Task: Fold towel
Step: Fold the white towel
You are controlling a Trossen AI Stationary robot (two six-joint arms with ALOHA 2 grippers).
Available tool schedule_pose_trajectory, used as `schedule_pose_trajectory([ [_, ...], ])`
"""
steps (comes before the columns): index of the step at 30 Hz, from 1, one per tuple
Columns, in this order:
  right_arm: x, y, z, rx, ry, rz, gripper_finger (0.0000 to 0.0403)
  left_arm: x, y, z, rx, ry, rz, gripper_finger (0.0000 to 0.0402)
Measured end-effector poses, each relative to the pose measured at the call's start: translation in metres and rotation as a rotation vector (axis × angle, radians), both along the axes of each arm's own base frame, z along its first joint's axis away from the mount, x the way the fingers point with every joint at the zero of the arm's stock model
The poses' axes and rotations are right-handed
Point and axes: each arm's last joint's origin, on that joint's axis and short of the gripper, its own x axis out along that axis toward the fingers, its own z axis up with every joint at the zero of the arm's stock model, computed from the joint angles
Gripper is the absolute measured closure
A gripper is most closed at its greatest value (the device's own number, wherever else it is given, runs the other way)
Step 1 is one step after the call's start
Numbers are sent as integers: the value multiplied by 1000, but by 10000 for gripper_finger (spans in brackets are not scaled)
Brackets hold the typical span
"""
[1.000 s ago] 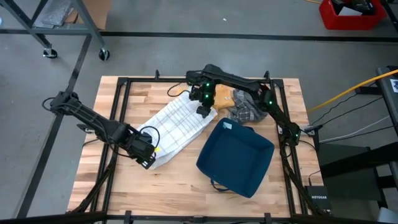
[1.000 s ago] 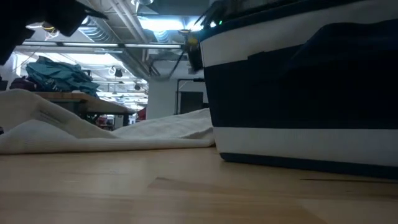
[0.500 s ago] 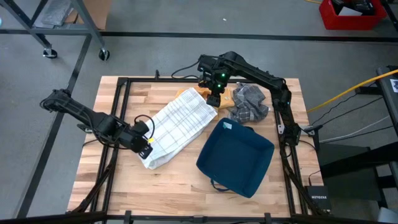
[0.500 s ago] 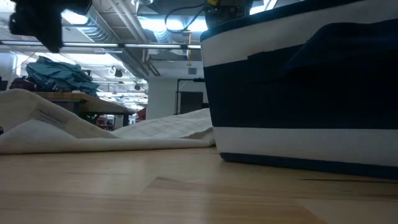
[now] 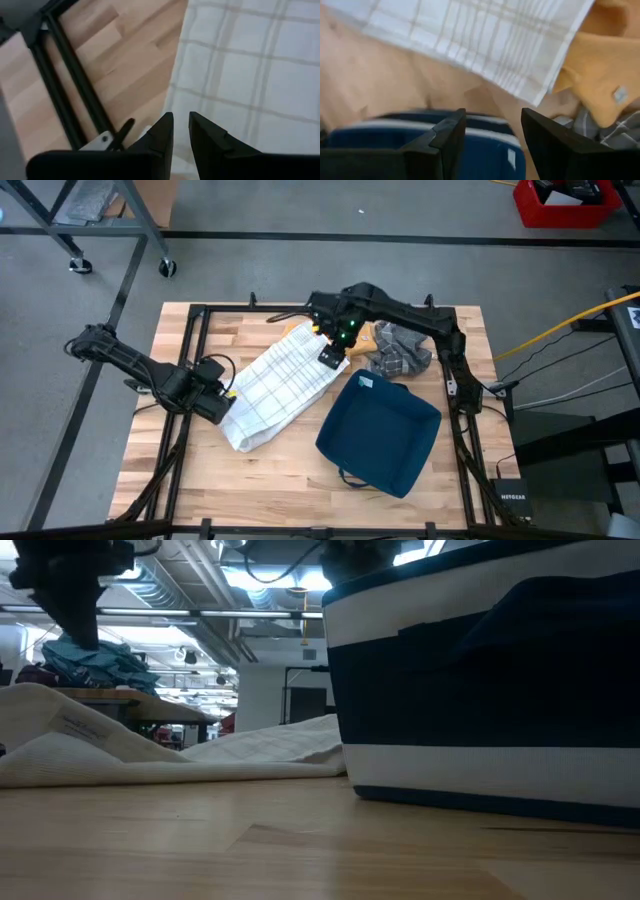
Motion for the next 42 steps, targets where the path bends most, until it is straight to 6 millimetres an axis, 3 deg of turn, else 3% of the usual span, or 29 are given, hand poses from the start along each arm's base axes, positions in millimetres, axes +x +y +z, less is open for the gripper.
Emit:
schedule_pose_trajectory([
  [9,31,44,-25,-139,8,4,206,-5,0,-58,-76,71,-14,348],
  [16,46,88,-48,-156,62,8,206,-6,-1,-72,-119,126,-101,348],
  [30,41,177,-50,-167,15,-56,206,-6,-3,-107,-181,71,-179,348],
  [36,34,205,-50,-156,11,-40,206,-8,-7,-129,-396,46,-196,348],
  [42,29,221,-50,-158,19,-5,206,-7,-25,-131,-638,30,-261,348],
])
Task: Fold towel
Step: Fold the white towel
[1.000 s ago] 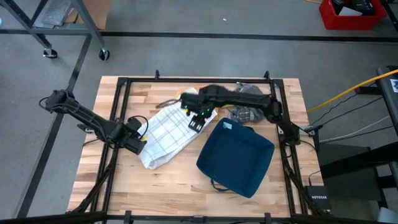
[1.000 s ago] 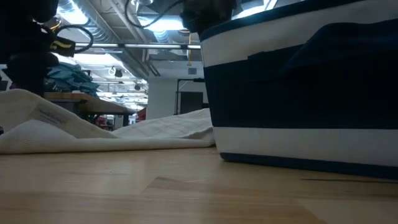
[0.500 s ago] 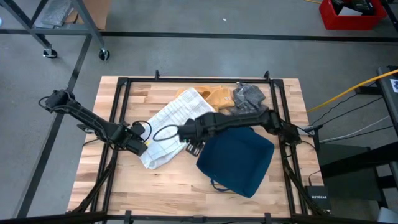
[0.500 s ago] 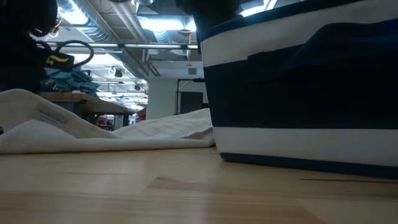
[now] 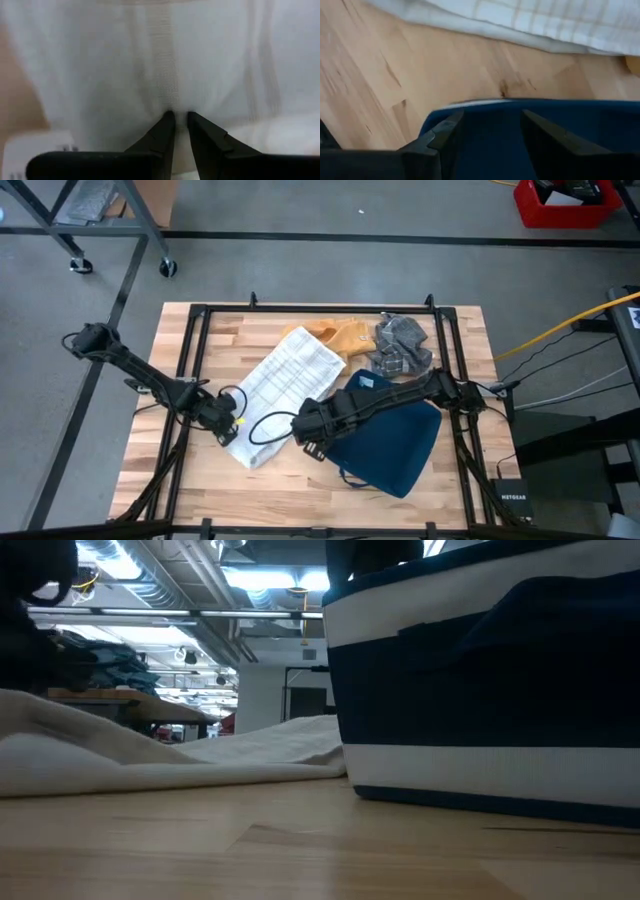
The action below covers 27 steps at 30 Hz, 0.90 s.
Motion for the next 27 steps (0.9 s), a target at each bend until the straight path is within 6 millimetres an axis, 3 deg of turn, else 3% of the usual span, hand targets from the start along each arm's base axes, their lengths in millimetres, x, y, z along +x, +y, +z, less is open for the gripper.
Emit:
schedule_pose_trajectory([
  [6,-3,1,0,-38,23,29,206,8,-28,6,-233,-129,-124,348],
  [12,-8,-9,0,-210,64,28,206,19,-52,7,-341,-261,-158,348],
  [16,-7,-20,0,-278,79,62,206,32,-60,18,-406,-453,-184,348],
  [21,1,-57,0,-320,102,49,206,45,-52,27,-294,-649,-172,359],
  [27,8,-127,0,-304,143,-17,206,50,-29,20,-57,-631,-168,396],
])
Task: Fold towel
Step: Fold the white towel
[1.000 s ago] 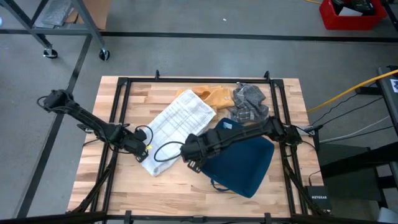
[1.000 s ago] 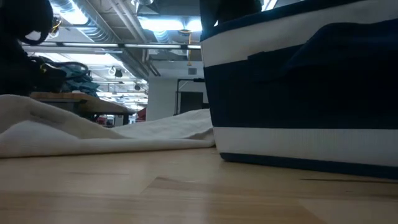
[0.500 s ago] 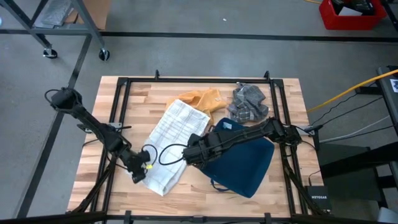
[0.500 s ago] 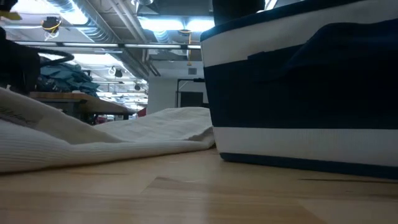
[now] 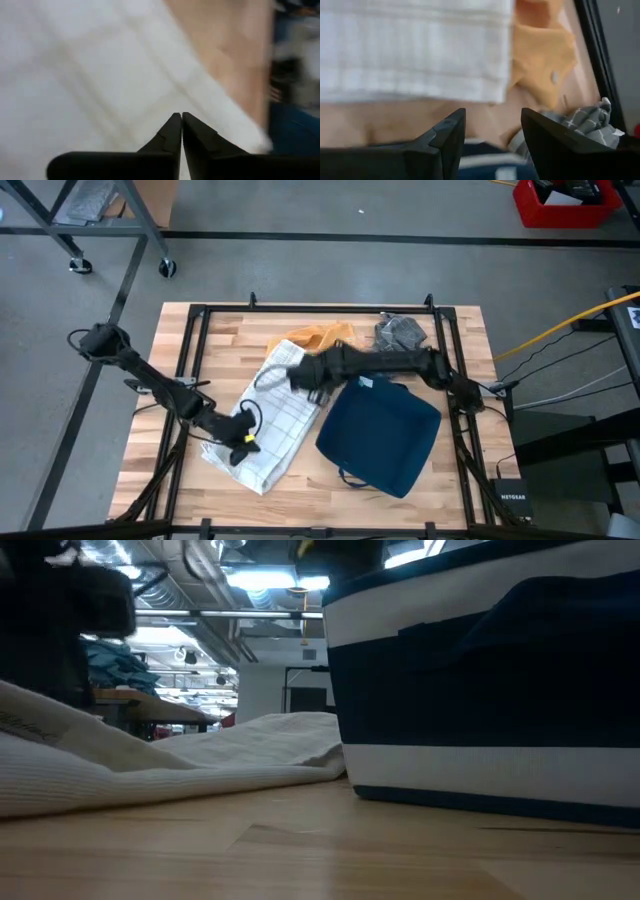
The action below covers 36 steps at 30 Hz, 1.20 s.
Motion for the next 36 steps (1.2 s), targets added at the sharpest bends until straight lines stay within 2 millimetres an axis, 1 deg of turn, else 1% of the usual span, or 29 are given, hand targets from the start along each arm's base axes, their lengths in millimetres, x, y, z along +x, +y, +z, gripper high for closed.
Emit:
schedule_pose_trajectory([
  [4,2,-52,0,112,-37,-52,206,1,20,-7,154,53,158,397],
  [7,0,-86,-1,199,-82,-113,206,1,35,-11,270,85,259,399],
  [10,-4,-112,-3,237,-98,-173,206,1,48,-13,360,110,334,400],
  [13,-5,-129,-12,260,-83,-215,206,1,61,-15,420,151,382,399],
  [18,3,-141,-39,308,-41,-242,206,-2,75,-18,448,225,437,399],
  [23,17,-145,-73,341,-12,-245,206,-7,78,-21,414,305,409,400],
  [27,28,-147,-100,357,0,-245,206,-9,76,-23,335,350,385,399],
  [30,33,-148,-119,378,18,-247,206,-10,72,-24,266,384,332,401],
  [33,35,-149,-134,390,47,-255,206,-12,65,-24,181,417,271,399],
  [36,35,-152,-144,379,66,-302,206,-14,56,-24,80,452,211,401],
])
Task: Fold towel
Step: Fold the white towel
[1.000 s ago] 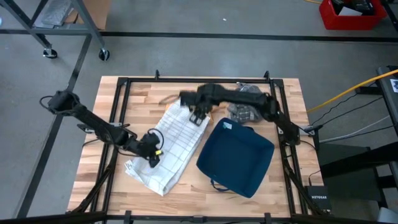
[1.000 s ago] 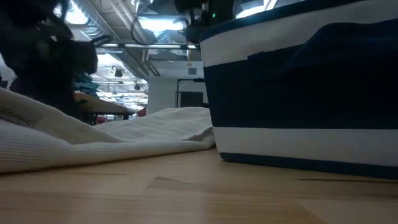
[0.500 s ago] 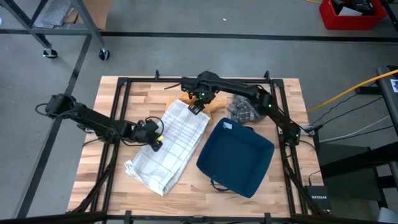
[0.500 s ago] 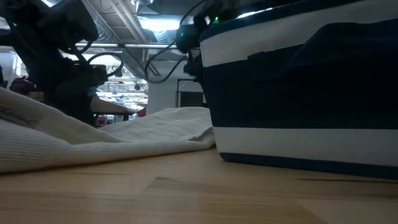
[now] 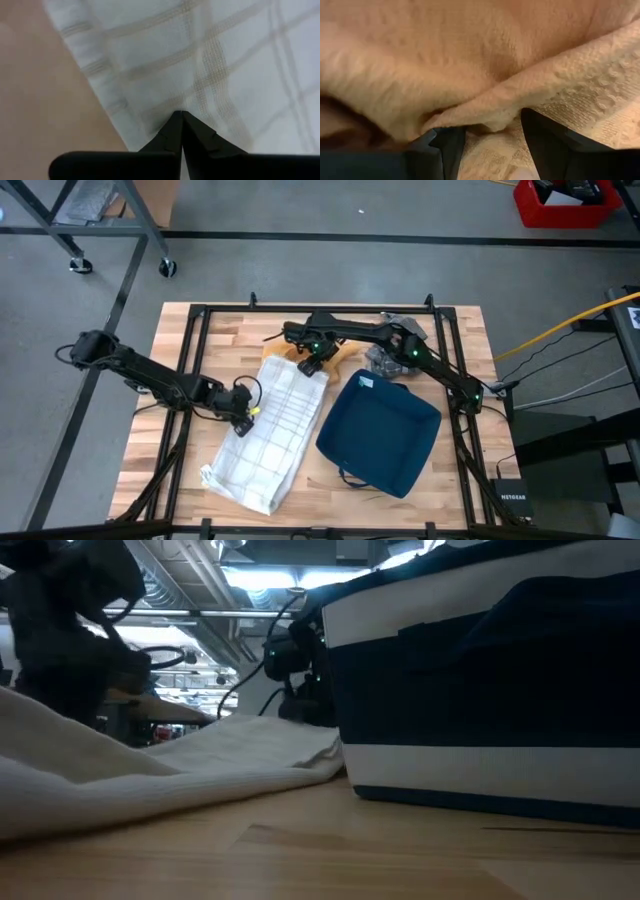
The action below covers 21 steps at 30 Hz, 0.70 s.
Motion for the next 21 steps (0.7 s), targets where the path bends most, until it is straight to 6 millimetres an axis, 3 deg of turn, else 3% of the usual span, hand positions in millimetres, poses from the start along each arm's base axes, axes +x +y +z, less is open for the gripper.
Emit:
schedule_pose_trajectory([
  [4,-5,-14,-2,-9,13,-80,215,-5,-14,0,-121,45,-29,399],
  [11,-20,-43,-2,-2,46,-156,273,-13,-37,0,-237,82,-57,399],
  [18,-19,-50,11,-35,23,-34,303,-6,-39,3,-147,-54,15,399],
  [21,-20,-50,30,-67,-33,-1,303,-5,-35,3,-85,-86,59,398],
])
